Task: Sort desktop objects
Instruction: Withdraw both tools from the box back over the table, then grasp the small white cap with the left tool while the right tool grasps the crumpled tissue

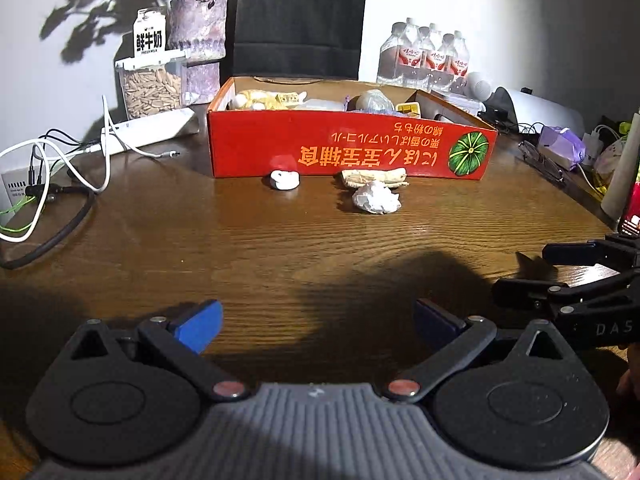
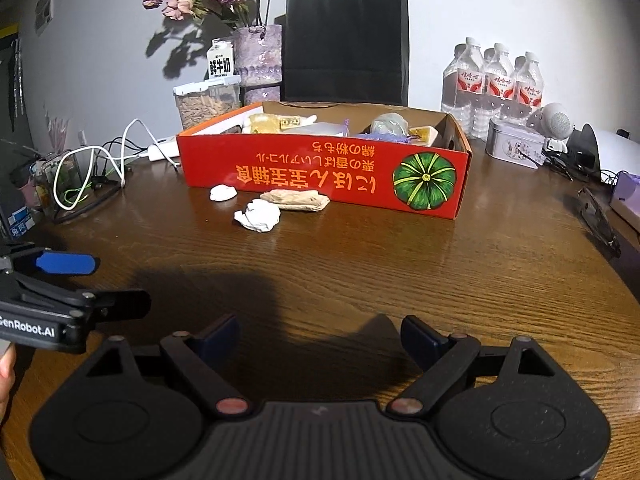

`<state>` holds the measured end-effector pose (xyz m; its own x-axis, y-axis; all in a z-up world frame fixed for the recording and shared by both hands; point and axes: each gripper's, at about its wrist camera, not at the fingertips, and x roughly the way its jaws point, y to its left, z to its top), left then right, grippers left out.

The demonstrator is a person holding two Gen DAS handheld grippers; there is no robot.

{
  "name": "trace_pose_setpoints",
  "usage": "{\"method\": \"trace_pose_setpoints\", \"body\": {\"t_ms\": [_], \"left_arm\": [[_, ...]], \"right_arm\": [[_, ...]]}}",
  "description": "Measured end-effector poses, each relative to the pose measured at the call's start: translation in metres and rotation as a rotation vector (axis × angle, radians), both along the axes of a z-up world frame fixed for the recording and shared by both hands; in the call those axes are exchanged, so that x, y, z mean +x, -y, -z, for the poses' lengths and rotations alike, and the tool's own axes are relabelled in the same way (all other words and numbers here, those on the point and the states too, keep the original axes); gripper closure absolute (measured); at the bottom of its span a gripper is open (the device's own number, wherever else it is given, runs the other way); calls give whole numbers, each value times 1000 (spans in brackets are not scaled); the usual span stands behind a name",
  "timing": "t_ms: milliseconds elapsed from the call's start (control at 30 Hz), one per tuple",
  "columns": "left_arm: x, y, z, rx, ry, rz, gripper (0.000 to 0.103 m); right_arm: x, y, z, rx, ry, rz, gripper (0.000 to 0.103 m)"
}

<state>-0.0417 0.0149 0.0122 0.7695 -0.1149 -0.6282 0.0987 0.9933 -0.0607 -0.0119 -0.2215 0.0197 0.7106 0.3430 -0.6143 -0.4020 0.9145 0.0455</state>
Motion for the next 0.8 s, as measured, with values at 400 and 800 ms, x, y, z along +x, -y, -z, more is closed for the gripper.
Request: {"method": "trace_pose_setpoints", "body": {"t_ms": [400,800], "left_arm": [[12,-5,-1,-37,-13,-8,0],[54,-8,-8,-5,24,5,0]], "right_arm": [[10,-1,-2,-13,-1,2,15],[42,-3,-10,-46,34,11,16]]}}
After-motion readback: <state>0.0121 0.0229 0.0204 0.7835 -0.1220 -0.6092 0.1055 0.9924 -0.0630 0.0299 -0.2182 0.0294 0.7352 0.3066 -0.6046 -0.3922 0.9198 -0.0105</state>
